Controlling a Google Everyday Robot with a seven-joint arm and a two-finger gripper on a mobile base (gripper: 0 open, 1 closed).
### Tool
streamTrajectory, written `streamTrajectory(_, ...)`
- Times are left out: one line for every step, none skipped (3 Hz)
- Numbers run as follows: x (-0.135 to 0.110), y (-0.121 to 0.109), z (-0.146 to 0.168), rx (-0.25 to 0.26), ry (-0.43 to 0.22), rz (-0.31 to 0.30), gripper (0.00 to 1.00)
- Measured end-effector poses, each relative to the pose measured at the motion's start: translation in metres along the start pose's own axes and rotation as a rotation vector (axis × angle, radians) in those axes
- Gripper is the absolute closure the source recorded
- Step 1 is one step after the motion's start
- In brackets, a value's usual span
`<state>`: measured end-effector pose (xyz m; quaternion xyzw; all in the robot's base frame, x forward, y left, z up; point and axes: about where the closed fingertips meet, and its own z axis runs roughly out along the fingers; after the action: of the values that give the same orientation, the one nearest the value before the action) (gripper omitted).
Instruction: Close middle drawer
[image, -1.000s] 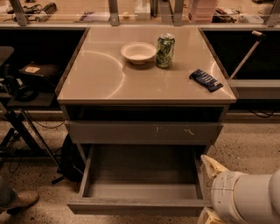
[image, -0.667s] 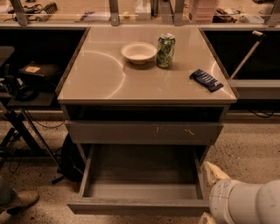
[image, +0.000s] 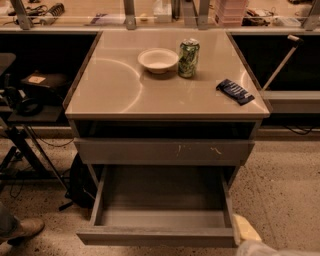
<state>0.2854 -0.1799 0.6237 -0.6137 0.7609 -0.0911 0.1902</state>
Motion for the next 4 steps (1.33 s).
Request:
streamTrajectory(0.012,0.008,0.004,-0.005,0.033,-0.003,0.00)
streamTrajectory(0.018,0.021,0.027,-0.076,-0.002,0.028,0.00)
streamTrajectory(0.039,0.045,0.068,-0.192,-0.024,0.097,0.00)
streamTrajectory(0.057,0.069,0.105,-0.288,-0.032,0.161,0.00)
